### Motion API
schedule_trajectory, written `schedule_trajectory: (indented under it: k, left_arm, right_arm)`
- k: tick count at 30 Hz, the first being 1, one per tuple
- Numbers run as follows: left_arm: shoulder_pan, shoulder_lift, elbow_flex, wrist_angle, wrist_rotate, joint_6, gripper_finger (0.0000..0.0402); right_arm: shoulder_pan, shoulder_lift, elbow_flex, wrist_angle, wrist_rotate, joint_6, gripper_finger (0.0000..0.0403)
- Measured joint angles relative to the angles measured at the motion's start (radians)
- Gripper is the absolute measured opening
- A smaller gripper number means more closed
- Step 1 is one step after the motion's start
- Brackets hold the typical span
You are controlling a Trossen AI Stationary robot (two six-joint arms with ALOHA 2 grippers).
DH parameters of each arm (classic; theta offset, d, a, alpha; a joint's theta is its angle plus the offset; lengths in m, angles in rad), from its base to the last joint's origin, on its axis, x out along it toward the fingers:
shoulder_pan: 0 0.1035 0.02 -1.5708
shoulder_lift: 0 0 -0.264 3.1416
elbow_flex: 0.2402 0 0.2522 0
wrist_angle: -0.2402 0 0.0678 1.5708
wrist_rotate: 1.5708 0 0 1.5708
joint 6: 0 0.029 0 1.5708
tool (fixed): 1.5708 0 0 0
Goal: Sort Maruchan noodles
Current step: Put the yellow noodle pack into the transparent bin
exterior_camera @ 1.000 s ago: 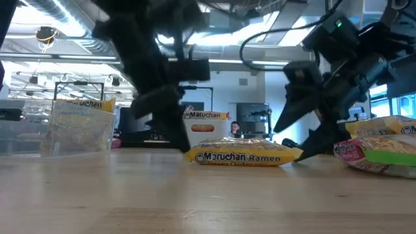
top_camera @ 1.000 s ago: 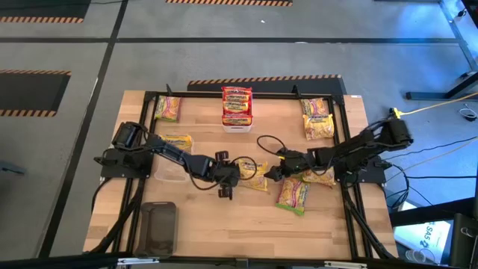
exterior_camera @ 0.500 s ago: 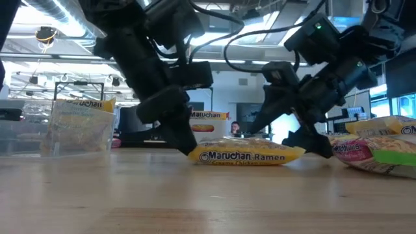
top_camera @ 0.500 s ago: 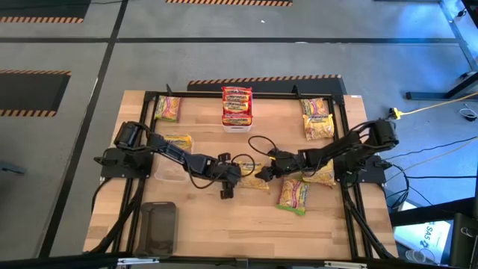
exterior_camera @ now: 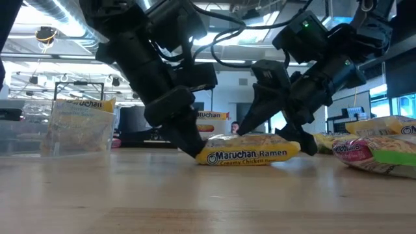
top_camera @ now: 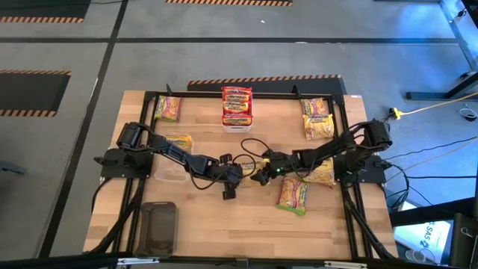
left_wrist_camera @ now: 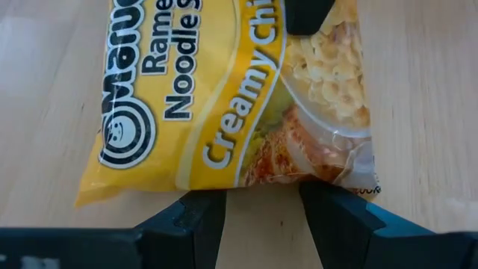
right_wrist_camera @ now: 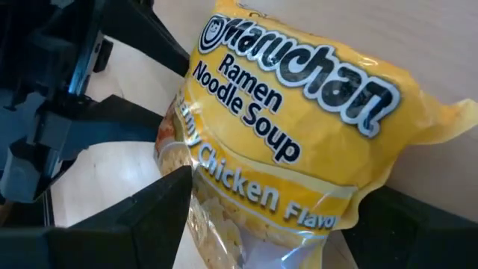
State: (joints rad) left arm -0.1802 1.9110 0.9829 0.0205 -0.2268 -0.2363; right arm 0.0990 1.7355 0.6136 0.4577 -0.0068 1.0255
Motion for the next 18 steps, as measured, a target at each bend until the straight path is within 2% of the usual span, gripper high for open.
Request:
schedule_trajectory:
  k: [4, 10, 14, 18]
  left_arm:
    - [0.000, 0.001, 0.000, 0.007, 0.000, 0.000, 0.0169]
    - [-0.006, 0.002, 0.000, 0.021, -0.004, -0.006, 0.0169]
    - [-0.023, -0.001, 0.000, 0.027, -0.049, -0.005, 0.0169]
    - [-0.034, -0.001, 0.009, 0.026, -0.071, -0.005, 0.0169]
  right_arm:
    - [0.000, 0.001, 0.000, 0.020, 0.002, 0.000, 0.0301]
    - [-0.002, 0.001, 0.004, 0.169, -0.024, -0.037, 0.0301]
    - [0.001, -0.001, 0.004, 0.208, -0.041, -0.066, 0.0300]
    - [-0.001, -0.001, 0.016, 0.205, -0.038, -0.084, 0.0280]
